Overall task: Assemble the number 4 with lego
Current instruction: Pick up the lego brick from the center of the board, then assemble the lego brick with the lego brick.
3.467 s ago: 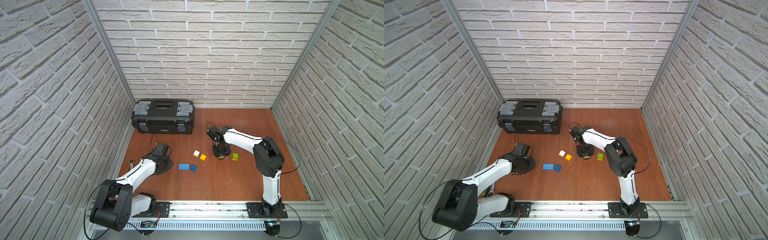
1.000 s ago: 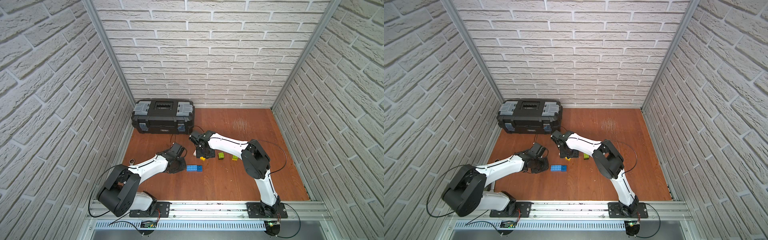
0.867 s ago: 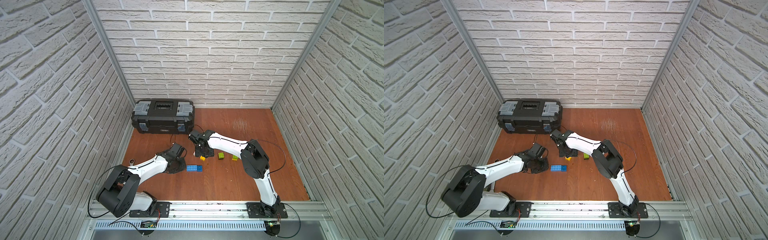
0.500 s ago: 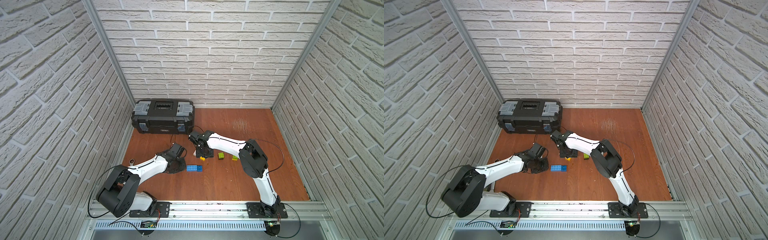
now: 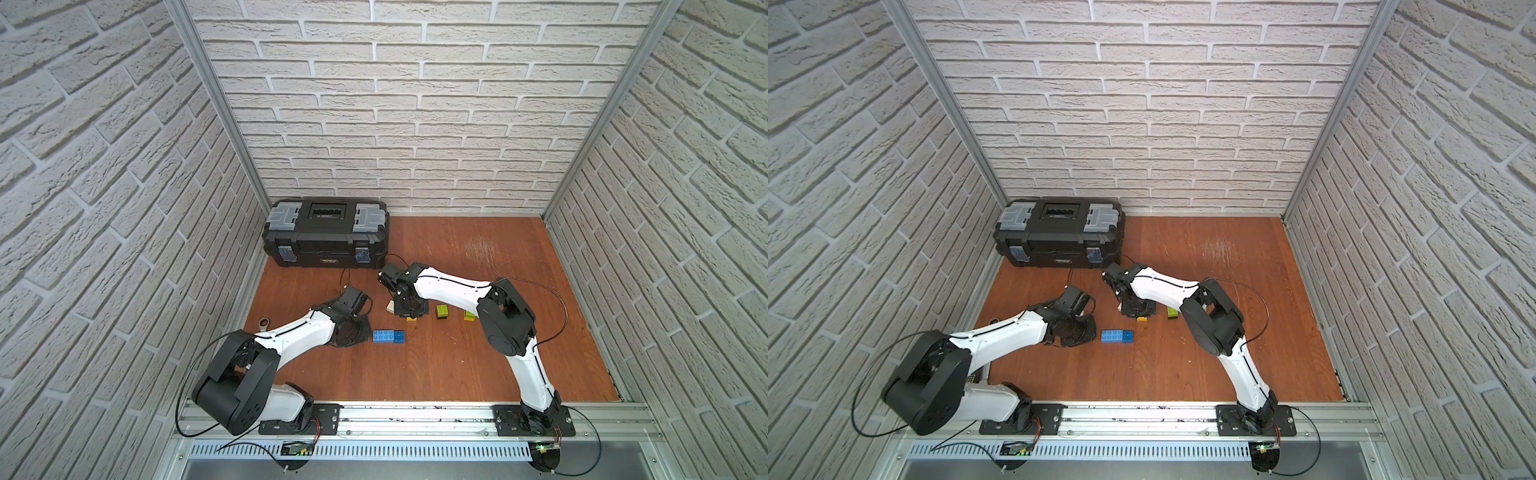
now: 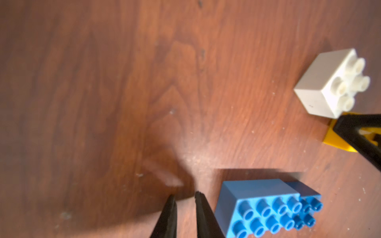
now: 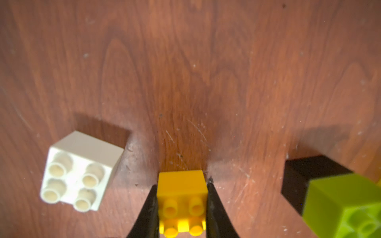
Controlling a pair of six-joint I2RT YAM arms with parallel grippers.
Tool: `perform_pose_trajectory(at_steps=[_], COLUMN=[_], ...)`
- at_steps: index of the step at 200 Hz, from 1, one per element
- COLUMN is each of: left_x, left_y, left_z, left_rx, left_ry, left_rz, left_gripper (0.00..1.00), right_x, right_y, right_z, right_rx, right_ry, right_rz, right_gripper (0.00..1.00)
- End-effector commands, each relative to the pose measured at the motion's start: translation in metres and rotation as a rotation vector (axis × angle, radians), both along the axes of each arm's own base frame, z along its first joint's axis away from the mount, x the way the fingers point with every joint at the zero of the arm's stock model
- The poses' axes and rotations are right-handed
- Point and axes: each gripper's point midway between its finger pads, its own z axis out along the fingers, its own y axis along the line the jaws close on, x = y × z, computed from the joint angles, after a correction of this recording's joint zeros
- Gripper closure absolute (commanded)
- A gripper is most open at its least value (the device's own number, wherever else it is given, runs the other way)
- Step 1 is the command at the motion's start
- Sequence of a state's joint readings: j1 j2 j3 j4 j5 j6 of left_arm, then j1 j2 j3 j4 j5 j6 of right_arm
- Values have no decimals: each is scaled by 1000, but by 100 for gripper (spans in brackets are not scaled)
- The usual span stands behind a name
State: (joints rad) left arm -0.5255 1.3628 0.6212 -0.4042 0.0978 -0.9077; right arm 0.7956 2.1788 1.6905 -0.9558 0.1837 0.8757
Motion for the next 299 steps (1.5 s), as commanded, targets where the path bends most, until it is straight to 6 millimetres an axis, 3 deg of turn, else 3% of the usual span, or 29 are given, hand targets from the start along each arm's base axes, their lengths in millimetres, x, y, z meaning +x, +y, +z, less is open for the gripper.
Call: perform_pose_trajectory(at_steps=[1,38,93,128,165,184,229,299], left_x=[11,14,4,4,4,5,4,-1], left_y=[13,19,25,26,31,32,34,36], left_z=[14,18,13,15,20,20,17,15], left_rx=[17,12,11,1,0,-2,-5,-3], left_ry=[-31,-38,-31,-42,-59,-59,-54,-48], left_rz=[23,38,53,66,90,94,104,104], left_gripper=[79,79,79,80,80,80,80,80], right_x=[0,11,35,49,44,40,34,33], right_y=[-1,8,28,30,42,51,75,68], right_z=[10,12,9,23,58,65,62,45], right_rx=[-8,2,6,-31,-15,5,50,1], right_ry=[-19,-12,-39,-83,-170,-168,-134,-85], right_rz=[45,102,179,222,262,255,240,183], right_gripper=[89,98,98,98,98,98,98,98])
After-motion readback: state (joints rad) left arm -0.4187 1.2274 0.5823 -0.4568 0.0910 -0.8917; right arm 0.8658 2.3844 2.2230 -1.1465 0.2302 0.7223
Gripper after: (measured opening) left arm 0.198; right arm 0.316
